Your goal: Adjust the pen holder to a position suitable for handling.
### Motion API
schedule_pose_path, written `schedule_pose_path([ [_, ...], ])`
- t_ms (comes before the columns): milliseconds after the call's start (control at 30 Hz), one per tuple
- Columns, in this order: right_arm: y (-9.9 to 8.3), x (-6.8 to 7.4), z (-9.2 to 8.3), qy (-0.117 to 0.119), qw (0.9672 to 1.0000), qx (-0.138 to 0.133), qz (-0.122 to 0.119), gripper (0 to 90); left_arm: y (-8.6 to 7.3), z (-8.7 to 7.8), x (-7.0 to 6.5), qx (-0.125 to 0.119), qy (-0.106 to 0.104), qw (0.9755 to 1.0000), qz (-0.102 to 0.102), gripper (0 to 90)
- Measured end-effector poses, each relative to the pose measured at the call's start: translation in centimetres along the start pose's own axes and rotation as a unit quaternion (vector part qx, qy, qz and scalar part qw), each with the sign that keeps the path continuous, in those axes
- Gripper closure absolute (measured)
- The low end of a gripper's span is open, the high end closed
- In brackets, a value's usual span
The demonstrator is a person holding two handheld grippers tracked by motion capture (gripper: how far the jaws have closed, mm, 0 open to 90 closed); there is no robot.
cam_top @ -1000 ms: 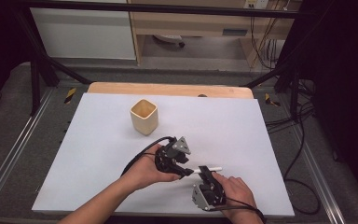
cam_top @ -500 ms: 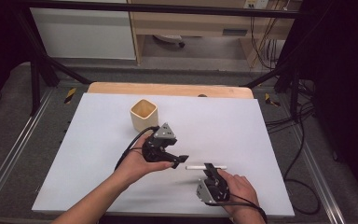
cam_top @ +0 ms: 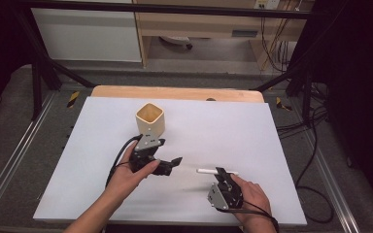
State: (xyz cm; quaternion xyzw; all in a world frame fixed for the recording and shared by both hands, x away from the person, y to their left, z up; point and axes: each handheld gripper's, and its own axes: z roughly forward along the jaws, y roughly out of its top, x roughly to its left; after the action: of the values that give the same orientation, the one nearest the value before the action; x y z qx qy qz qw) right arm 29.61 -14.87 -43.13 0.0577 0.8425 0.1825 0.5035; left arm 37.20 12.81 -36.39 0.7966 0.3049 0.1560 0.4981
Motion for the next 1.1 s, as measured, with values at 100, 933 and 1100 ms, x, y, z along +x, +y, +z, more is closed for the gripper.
schedule_pose_path([
  [100, 0.0, 0.1, 0.1, 0.000, 1.0000, 0.000, 0.001, 78.5, -1.0, -0.8, 0.6, -0.019, 0.018, 0.9996, -0.009, 11.9],
  [933, 2.2, -4.3, 4.4, -0.011, 0.9999, -0.002, 0.012, 78.5, -7.4, -7.0, 6.1, -0.109, 0.175, 0.9769, -0.056, 11.7],
  [1100, 2.9, -6.3, 5.6, -0.010, 0.9989, -0.012, 0.045, 78.5, -8.1, -7.2, 6.6, -0.103, 0.186, 0.9752, -0.061, 11.6],
])
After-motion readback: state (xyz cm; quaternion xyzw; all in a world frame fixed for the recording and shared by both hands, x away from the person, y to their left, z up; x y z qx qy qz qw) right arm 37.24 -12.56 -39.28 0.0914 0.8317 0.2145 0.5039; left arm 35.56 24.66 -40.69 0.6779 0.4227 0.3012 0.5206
